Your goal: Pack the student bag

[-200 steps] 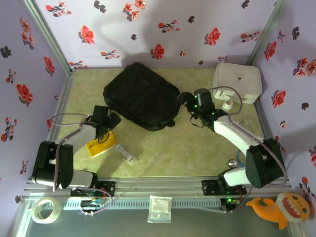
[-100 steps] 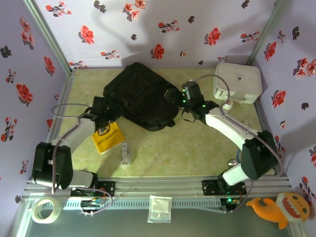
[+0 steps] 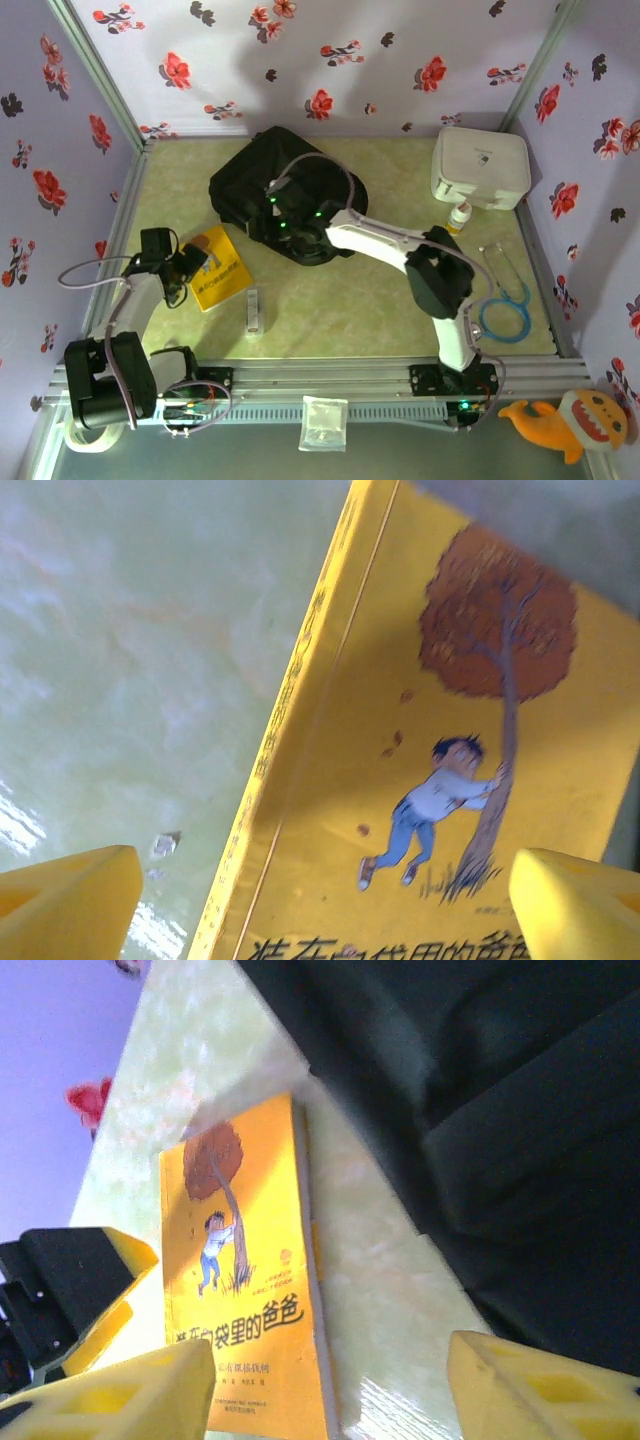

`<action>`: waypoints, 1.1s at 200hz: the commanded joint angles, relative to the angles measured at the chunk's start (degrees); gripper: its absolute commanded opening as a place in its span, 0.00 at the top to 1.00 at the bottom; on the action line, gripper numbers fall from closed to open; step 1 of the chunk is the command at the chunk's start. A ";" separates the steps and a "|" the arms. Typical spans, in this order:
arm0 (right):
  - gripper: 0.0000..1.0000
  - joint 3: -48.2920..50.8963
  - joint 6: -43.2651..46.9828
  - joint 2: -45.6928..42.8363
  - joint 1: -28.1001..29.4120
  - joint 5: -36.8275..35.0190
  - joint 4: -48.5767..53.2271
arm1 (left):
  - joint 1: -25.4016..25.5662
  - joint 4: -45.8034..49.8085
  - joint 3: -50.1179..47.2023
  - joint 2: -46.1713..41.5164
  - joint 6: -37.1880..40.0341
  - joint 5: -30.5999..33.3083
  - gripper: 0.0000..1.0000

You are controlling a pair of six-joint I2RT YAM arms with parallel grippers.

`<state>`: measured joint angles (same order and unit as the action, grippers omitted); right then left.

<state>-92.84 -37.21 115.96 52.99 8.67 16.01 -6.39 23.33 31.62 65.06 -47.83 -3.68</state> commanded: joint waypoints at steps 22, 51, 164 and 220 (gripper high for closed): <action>0.46 -9.95 3.95 9.39 2.58 0.78 5.59 | -0.46 -0.10 -1.23 0.22 2.54 -4.59 0.13; 0.51 -15.59 5.38 15.09 3.41 0.69 8.62 | -0.41 -0.36 -1.33 1.50 2.71 -6.52 0.14; 0.54 -25.31 5.88 26.07 4.88 4.31 13.21 | -0.36 -1.29 -0.49 5.94 3.62 -11.08 0.17; 0.64 -26.39 5.85 28.43 4.85 0.46 17.35 | -0.37 -1.22 0.35 7.55 3.74 -11.48 0.15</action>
<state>-117.93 -31.90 141.78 57.45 12.05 28.40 -6.44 22.46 31.27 71.40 -45.01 -13.37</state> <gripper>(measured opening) 0.375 0.856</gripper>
